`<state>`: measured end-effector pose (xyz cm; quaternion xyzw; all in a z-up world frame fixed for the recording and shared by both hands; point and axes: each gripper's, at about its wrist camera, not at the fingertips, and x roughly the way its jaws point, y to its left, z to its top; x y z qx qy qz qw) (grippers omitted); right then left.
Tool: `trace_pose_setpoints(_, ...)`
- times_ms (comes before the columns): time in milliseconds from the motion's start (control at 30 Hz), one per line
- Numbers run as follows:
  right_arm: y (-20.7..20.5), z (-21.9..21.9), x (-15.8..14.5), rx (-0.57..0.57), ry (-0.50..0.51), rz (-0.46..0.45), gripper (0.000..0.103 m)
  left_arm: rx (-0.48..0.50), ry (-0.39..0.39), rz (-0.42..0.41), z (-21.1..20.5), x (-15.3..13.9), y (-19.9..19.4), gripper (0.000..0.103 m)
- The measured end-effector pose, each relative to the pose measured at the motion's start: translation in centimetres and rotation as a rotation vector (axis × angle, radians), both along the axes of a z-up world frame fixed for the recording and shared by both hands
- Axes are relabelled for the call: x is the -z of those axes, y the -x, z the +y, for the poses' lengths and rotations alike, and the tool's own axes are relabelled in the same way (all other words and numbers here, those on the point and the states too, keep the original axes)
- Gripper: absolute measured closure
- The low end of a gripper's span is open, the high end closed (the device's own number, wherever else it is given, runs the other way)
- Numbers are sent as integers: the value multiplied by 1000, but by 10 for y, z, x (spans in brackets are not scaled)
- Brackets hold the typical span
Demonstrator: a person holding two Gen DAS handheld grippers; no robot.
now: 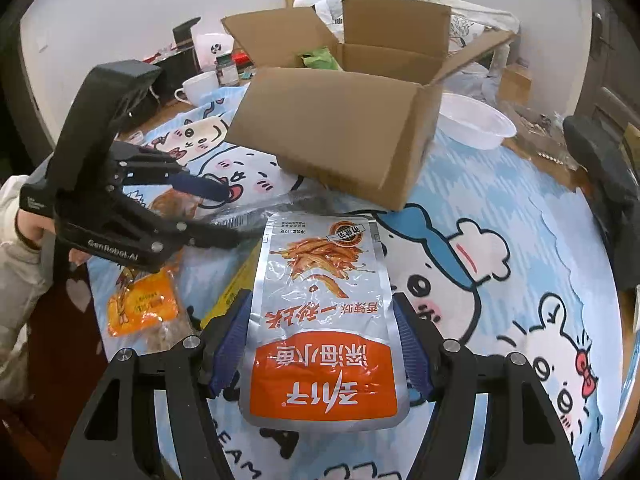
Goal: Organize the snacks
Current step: 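Grasp the dark seaweed bar with the left gripper while the right lifts the orange-labelled packet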
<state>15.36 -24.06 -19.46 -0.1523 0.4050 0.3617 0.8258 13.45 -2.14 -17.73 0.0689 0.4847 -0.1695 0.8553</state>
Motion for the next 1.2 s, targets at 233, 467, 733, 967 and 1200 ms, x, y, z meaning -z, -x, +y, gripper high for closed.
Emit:
trace_pose_setpoints(233,-1,-8,2,-3,-44,11,39,-40,-17,-12,-7,0,-10,65)
trace_pose_setpoints(467,8,-14,-7,6,-67,-22,39,-13,21,-35,-9,-10,4,66)
trace_pose_setpoints(733,13,-31,-14,35,-88,-34,39,79,51,-50,-34,-28,21,66)
trace_pose_setpoints(967,16,-42,-14,69,-92,-29,39,114,36,-24,-59,-19,15,63)
trace_pose_setpoints(1200,19,-51,-16,78,-99,-33,39,95,67,5,-54,-14,7,56)
